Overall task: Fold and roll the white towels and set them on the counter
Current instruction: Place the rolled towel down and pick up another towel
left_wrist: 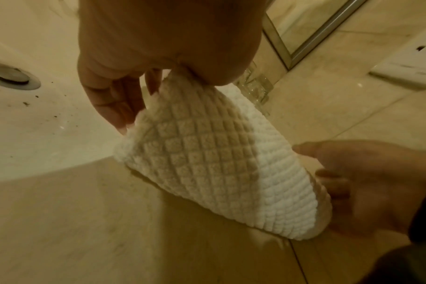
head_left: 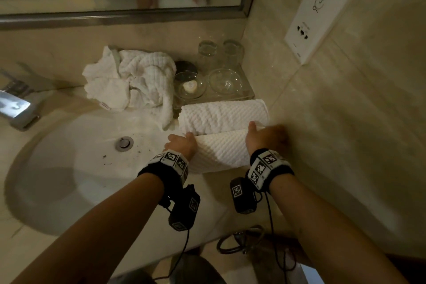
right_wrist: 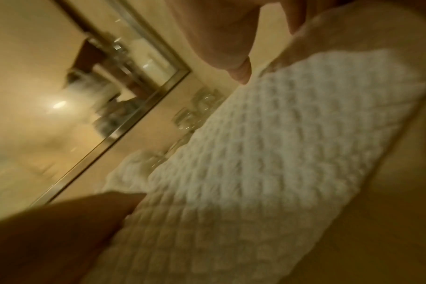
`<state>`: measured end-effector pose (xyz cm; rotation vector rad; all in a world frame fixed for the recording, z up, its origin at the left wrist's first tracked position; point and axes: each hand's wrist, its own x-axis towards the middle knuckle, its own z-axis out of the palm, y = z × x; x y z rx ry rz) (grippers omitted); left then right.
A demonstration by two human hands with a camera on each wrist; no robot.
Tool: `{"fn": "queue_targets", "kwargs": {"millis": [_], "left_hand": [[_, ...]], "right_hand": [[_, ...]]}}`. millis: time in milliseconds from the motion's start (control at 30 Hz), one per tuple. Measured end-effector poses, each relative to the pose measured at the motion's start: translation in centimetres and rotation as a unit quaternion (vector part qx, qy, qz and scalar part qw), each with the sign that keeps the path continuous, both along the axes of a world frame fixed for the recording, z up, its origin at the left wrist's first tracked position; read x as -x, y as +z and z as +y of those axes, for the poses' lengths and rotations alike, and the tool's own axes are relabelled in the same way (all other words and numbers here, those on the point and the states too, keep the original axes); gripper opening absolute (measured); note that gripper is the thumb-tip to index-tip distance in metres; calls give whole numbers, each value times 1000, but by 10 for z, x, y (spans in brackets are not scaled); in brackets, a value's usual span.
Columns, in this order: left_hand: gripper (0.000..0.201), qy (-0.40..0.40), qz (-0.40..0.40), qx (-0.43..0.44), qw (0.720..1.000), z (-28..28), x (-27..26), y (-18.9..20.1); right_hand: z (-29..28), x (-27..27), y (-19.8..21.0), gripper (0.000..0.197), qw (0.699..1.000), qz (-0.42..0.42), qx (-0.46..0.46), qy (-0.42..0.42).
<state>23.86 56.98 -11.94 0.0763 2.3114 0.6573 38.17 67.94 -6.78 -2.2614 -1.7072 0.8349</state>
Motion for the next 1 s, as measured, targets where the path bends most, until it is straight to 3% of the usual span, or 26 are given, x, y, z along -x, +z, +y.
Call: {"fn": "queue_targets", "kwargs": {"millis": [100,267,400,500,633,833,900,1000], "left_hand": [[72,-14,-16,-17,1000,-2,7,7],[65,-24,-8,-32,999,-12,32,25],[73,-26,21,-35,999,-25,78,46],[76,-34,75,-34,996,-30,122,66],[87,-4,90,-51,995,-24,181,82],[122,62,9,-120,991,-3,222,73],[131,82,9,-104,991,2,227,65],[123,55,32,-29,998,4,232,61]], "right_hand": [[-15,29,11,66,993,-18,-62,100],[-41,77,10,44,976,6,-72,207],[-52,122,20,41,962,32,-82,260],[-50,160,32,41,944,100,-100,297],[-35,221,38,52,931,135,-79,328],[-9,274,32,109,914,46,-17,403],[-3,286,26,115,904,4,-20,427],[2,298,21,110,894,-49,-51,443]]}}
